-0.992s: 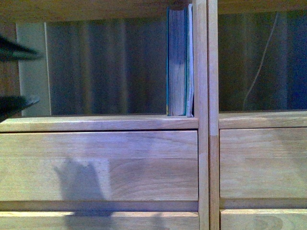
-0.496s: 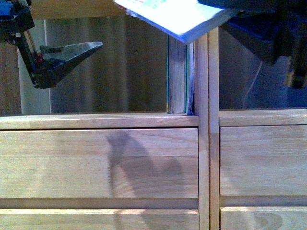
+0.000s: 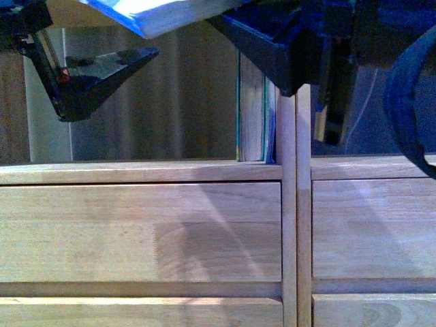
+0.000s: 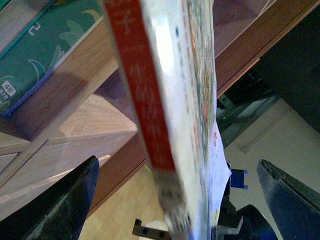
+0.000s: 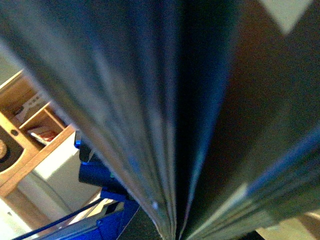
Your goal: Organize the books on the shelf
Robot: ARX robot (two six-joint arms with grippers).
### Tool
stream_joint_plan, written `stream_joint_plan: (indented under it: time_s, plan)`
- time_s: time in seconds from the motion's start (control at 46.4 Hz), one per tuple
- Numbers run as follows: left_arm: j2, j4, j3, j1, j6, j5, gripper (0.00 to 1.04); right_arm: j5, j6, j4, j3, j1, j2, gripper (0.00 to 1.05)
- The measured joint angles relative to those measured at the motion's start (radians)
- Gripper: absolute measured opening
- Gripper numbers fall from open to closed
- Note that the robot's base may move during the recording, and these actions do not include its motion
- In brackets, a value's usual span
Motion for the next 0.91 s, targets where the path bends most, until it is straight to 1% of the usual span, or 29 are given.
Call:
stream_joint_plan:
  time_s: [0.086,0.129,0.151,0.216,0.302,0.345,0.496,0.539,0.669,0.82,0.906]
  plan:
    - [-0.013,0.054,-0.019,0.019,-0.024,0.015,0.97,-0.005,0.006,-0.011,0.0,0.027,0.003,0.07]
    - [-0.019,0.059,-0.021,0.025,-0.026,0.017,0.94,-0.005,0.006,-0.013,0.0,0.033,0.004,0.07]
    - [-0.024,0.061,-0.023,0.03,-0.029,0.021,0.91,-0.005,0.006,-0.015,0.0,0.038,0.005,0.07]
    - [-0.032,0.076,-0.028,0.041,-0.04,0.03,0.86,-0.006,0.006,-0.017,0.0,0.043,0.007,0.07]
    - [-0.046,0.115,-0.043,0.064,-0.061,0.041,0.75,-0.008,0.01,-0.018,0.0,0.049,0.012,0.07]
    - [-0.051,0.132,-0.05,0.076,-0.069,0.047,0.72,-0.008,0.014,-0.018,0.0,0.05,0.013,0.07]
    - [-0.065,0.235,-0.087,0.133,-0.143,0.081,0.54,-0.019,0.035,-0.015,0.0,0.053,0.014,0.07]
    - [-0.065,0.26,-0.096,0.145,-0.16,0.087,0.51,-0.023,0.04,-0.013,0.0,0.054,0.013,0.07]
    - [-0.068,0.384,-0.143,0.188,-0.237,0.109,0.33,-0.042,0.069,-0.002,0.0,0.065,0.013,0.07]
    - [-0.068,0.397,-0.146,0.194,-0.251,0.106,0.15,-0.045,0.09,0.011,0.0,0.077,0.009,0.07]
    - [-0.068,0.399,-0.146,0.194,-0.281,0.1,0.09,-0.042,0.09,0.011,0.0,0.082,0.007,0.07]
